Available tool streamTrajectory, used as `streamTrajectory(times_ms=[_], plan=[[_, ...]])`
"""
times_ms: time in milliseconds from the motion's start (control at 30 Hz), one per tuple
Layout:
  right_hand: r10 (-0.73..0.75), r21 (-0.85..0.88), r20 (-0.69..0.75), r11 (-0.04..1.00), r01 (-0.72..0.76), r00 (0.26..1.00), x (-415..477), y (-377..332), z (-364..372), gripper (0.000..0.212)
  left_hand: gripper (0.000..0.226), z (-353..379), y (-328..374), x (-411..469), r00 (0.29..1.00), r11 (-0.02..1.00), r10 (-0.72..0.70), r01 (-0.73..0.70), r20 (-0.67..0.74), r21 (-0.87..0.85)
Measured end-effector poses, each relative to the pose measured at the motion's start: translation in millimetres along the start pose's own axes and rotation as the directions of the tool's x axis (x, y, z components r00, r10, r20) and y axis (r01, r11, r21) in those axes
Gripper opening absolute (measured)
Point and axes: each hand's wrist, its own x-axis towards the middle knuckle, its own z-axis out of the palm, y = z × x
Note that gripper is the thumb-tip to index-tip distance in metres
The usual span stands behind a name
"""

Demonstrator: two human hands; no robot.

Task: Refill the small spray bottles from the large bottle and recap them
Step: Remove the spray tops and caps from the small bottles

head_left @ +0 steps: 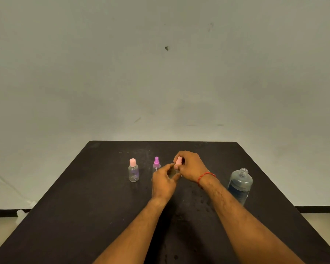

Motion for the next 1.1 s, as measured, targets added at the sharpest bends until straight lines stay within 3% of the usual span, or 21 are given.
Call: streamTrajectory(times_ms=[200,333,433,667,767,833,933,1100], plan=[[-0.002,0.158,0.009,0.987,0.001,1.0,-4,-4,-2,0.037,0.023,-4,4,-2,1.0,1.0,0.014,-0.014,-0.007,0.001],[0.048,-0.005,-0.11,0.999,-0.049,0.993,-5,-5,-4,0.019,0.03,-5,5,-4,1.0,0.999,0.006,-0.005,-0.013,0.045],[0.006,-0.013,-0.073,1.0,-0.007,0.997,-5,-5,-6,0.011,0.034,-5,8,-6,1.0,0.998,0.005,-0.005,0.001,0.057],[-0.044,0.166,0.008,0.985,0.042,0.999,-9,-6,-8,0.037,0.03,-5,7,-8,1.0,0.999,0.003,-0.003,-0.004,0.048],[0.007,0.069,-0.021,0.998,-0.005,1.0,-9,-6,-7,0.04,0.027,-5,8,-8,1.0,1.0,0.0,0.0,-0.015,0.023],[0.023,-0.044,-0.052,0.999,-0.025,0.998,-9,-6,-6,0.024,0.032,-6,11,-9,1.0,0.999,-0.014,0.015,-0.027,0.038],[-0.004,-0.061,-0.072,0.998,0.0,0.997,-10,-7,-7,0.004,0.036,-7,10,-8,0.999,0.999,-0.02,0.021,-0.025,0.048],[-0.101,-0.115,-0.087,0.989,0.091,0.991,-11,-15,-21,0.021,0.041,-6,3,-7,0.998,0.998,-0.044,0.046,-0.038,0.047]])
